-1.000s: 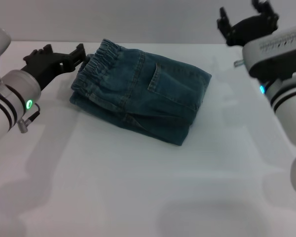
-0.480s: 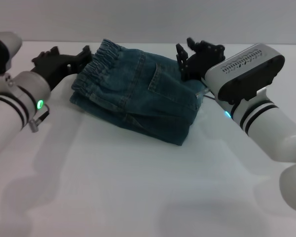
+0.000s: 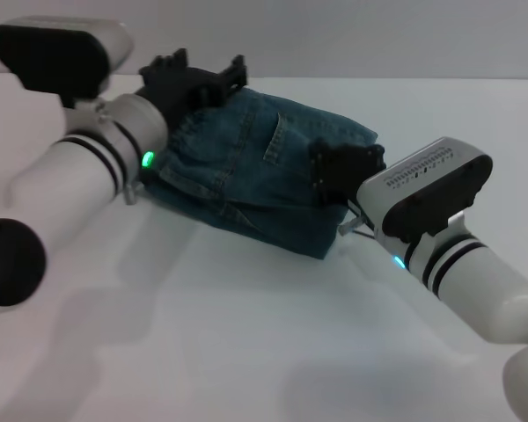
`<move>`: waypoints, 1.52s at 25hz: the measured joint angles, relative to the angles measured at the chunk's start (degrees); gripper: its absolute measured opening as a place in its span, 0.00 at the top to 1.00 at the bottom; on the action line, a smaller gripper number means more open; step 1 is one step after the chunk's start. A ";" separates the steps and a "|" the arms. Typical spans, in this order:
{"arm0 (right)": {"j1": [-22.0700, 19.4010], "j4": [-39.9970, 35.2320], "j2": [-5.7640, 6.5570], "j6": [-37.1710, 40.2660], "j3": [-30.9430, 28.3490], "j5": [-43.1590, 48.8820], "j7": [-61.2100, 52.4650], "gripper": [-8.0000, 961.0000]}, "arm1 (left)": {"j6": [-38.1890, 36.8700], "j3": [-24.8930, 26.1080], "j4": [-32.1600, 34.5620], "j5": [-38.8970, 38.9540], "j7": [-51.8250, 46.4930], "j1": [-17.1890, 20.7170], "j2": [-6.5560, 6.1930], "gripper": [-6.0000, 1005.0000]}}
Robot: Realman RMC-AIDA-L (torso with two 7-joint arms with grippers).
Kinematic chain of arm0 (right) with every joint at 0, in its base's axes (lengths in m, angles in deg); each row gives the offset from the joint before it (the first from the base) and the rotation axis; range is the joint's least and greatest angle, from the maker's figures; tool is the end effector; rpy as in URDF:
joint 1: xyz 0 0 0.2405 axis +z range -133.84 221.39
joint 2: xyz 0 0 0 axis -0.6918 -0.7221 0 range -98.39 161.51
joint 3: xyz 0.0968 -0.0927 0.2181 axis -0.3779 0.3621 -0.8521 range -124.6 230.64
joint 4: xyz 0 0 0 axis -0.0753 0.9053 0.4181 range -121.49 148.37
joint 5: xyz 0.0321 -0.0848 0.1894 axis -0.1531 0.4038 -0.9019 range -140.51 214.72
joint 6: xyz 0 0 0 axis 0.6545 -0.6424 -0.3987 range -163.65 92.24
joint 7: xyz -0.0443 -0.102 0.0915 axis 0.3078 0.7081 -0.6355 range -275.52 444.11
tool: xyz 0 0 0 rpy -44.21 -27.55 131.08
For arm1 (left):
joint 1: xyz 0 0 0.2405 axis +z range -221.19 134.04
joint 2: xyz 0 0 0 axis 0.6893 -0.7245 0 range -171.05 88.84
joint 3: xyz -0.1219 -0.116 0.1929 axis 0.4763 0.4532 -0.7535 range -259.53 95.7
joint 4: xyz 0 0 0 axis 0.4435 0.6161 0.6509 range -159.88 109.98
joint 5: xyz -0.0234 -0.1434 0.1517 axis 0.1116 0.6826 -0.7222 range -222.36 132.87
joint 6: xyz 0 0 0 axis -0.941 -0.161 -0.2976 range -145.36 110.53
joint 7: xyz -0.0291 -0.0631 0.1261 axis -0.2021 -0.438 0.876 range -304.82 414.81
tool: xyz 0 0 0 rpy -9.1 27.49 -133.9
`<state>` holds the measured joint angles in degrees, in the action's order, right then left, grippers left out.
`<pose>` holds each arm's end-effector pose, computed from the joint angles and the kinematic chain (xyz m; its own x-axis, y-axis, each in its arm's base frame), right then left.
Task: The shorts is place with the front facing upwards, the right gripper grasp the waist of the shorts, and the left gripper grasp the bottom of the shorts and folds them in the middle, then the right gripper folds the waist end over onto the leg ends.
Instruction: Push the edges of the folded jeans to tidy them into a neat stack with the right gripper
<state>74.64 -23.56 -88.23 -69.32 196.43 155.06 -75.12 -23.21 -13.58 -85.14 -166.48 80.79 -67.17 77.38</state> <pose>0.2110 0.3506 -0.1292 0.8419 -0.1452 -0.5197 -0.5162 -0.4973 -0.6973 -0.1800 0.3983 -0.0527 0.6676 0.2671 0.6950 0.7389 -0.3520 -0.5745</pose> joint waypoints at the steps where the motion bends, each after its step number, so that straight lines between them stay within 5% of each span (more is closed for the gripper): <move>1: -0.22 -0.17 0.00 0.43 0.18 -0.01 -0.02 0.99 | -0.80 -0.94 0.90 0.01 -0.54 -0.75 0.00 0.16; 12: -0.41 0.45 0.00 4.87 0.10 -0.23 -0.80 0.99 | -5.73 -6.38 9.93 -0.18 -7.67 -5.15 0.03 0.16; 38: 2.62 5.60 0.78 8.16 -6.80 -2.31 -0.91 0.99 | -5.04 -9.71 13.39 -0.01 -10.62 -1.54 -0.19 0.16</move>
<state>77.26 -17.96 -87.45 -61.15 189.63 152.75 -76.02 -28.25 -23.28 -71.75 -166.50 70.17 -68.71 77.20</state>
